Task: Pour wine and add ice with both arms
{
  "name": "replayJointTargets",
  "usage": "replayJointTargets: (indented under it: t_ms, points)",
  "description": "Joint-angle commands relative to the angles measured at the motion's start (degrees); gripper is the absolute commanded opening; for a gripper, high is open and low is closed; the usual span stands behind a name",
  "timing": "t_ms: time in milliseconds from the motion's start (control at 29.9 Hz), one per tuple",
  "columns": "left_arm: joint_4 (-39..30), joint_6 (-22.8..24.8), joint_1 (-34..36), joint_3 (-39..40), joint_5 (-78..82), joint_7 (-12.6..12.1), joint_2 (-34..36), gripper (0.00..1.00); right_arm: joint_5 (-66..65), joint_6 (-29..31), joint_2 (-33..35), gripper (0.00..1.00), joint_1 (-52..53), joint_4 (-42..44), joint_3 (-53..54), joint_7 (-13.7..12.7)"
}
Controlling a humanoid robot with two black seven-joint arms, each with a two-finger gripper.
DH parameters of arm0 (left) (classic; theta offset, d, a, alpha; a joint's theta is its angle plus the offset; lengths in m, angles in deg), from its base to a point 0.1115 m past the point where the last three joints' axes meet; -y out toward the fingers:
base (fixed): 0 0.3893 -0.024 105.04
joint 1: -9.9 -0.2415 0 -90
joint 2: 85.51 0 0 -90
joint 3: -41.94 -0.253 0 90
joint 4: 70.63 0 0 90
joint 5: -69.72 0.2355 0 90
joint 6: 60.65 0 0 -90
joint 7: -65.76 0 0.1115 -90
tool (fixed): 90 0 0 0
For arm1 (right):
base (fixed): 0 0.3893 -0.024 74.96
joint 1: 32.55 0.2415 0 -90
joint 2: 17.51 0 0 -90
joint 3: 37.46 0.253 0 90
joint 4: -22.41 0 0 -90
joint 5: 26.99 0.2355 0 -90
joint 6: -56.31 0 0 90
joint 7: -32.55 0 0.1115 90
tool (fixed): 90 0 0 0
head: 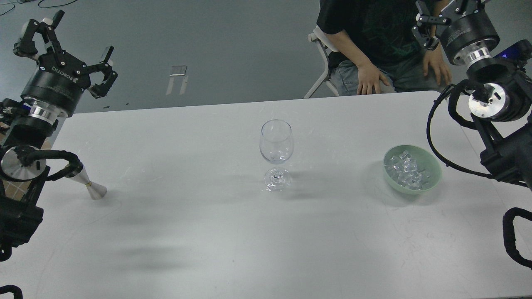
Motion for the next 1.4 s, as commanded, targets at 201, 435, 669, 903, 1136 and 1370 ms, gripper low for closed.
replayJointTargets:
  t_ms: [201,435,669,903,1136,1370]
  points:
    - [0.77,0.18,0.18,-0.97,0.18,0.00,-0.09,0.99,0.00,0.00,0.00,1.00,-0.09,0.09,0.00,-0.09]
    - [3.83,-1.14,2.01,-1.06,0.27,-0.08,0.26,0.99,0.00,0.35,1.32,1.00,0.79,0.79,0.09,-0.44]
    - [8.06,-3.25,3.78,-1.06,0.35,-0.26,0.18,0.99,0.00,0.26,3.25,1.00,0.53,0.79,-0.08,-0.88]
    - [8.94,-2.82,3.78,-4.05,0.53,-0.17,-0.18,0.99,0.00,-0.01,5.80,1.00,0.80,0.62,-4.56,-0.88]
    - [10.08,-3.25,3.96,-4.13,0.26,-0.35,-1.93,0.99,0.00,-0.62,5.28,1.00,0.18,1.40,-4.57,-0.88]
    - [10.09,-3.08,4.13,-3.96,0.27,-0.96,-3.08,0.99,-0.09,0.08,4.66,1.00,-0.17,1.23,-4.57,-0.79]
